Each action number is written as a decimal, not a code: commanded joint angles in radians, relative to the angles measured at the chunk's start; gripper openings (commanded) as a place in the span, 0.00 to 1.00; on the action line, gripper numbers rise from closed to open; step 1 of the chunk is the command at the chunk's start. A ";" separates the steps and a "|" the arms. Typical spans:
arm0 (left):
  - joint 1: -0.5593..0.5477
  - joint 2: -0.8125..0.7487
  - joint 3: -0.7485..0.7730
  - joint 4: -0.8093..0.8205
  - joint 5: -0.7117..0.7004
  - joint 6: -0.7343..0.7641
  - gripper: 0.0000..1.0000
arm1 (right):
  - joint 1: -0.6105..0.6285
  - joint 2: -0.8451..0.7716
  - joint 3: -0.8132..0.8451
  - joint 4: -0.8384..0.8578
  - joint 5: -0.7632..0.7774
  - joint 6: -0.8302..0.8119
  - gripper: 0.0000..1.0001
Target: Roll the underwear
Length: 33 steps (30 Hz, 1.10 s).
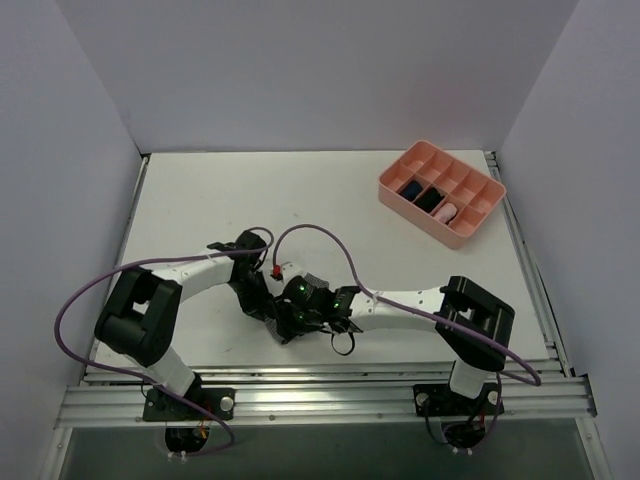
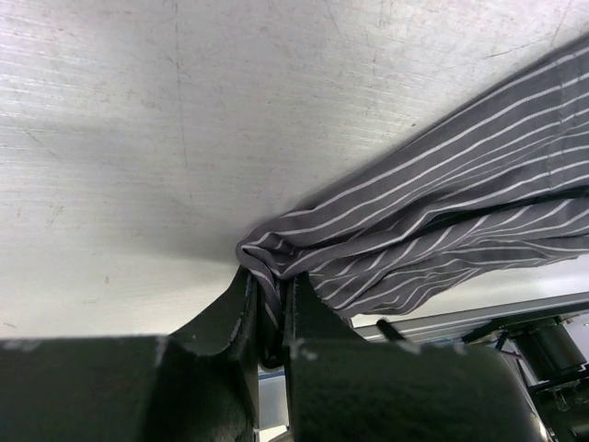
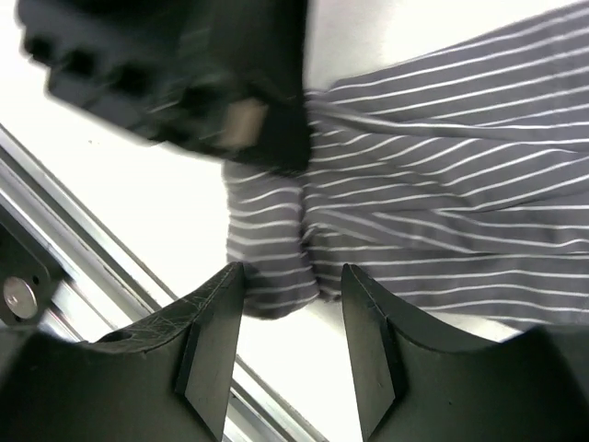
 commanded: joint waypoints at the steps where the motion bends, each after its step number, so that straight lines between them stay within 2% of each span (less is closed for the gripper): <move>1: -0.005 0.035 -0.001 -0.077 -0.129 0.040 0.02 | 0.056 -0.019 0.060 -0.071 0.124 -0.072 0.43; 5: -0.006 0.040 0.005 -0.092 -0.128 0.040 0.02 | 0.091 -0.010 0.077 -0.050 0.159 -0.098 0.48; 9: -0.006 0.045 0.008 -0.101 -0.122 0.032 0.02 | 0.109 0.032 0.106 -0.059 0.164 -0.133 0.50; 21: -0.006 0.078 0.036 -0.135 -0.111 0.032 0.02 | 0.163 0.144 0.193 -0.094 0.299 -0.201 0.45; 22: -0.006 0.080 0.036 -0.135 -0.103 0.032 0.02 | 0.168 0.144 0.189 -0.091 0.305 -0.201 0.43; 23: -0.006 0.081 0.039 -0.135 -0.102 0.032 0.02 | 0.169 0.142 0.184 -0.090 0.309 -0.195 0.32; 26: -0.002 0.074 0.046 -0.143 -0.088 0.037 0.03 | 0.142 0.133 0.128 -0.058 0.293 -0.141 0.07; 28: 0.013 0.049 0.060 -0.137 -0.085 0.052 0.14 | 0.068 0.112 0.062 -0.004 0.178 -0.055 0.05; 29: 0.033 0.037 0.062 -0.130 -0.077 0.063 0.21 | 0.042 0.086 -0.028 0.075 0.132 -0.025 0.04; 30: 0.049 0.028 0.066 -0.120 -0.073 0.083 0.34 | 0.021 0.073 -0.072 0.117 0.087 0.026 0.04; 31: 0.065 0.012 0.065 -0.109 -0.063 0.096 0.38 | -0.001 0.066 -0.109 0.151 0.008 0.046 0.03; 33: 0.113 -0.004 0.062 -0.098 -0.045 0.121 0.43 | -0.038 0.064 -0.189 0.220 -0.043 0.088 0.02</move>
